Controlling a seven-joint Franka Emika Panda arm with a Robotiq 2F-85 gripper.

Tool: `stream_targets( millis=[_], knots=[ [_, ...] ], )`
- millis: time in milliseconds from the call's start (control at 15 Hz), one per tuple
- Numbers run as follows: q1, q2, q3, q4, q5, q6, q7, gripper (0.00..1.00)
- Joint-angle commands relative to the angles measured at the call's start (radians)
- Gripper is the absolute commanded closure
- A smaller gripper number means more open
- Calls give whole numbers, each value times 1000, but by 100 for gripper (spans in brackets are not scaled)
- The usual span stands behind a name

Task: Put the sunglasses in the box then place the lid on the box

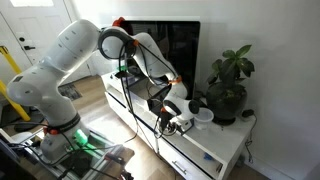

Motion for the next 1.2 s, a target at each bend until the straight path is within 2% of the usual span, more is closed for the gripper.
stream_targets(
  millis=[0,467,800,1000,1133],
  knots=[
    [-8,49,8,54,40,1,-5,26],
    [1,44,-8,64,99,-27,3,69],
    [33,-18,-34,8,112,-68,60,96],
    [66,-67,-50,-41,102,-61,93,96],
    [93,-111,-66,-85,100,-59,113,100]
  ],
)
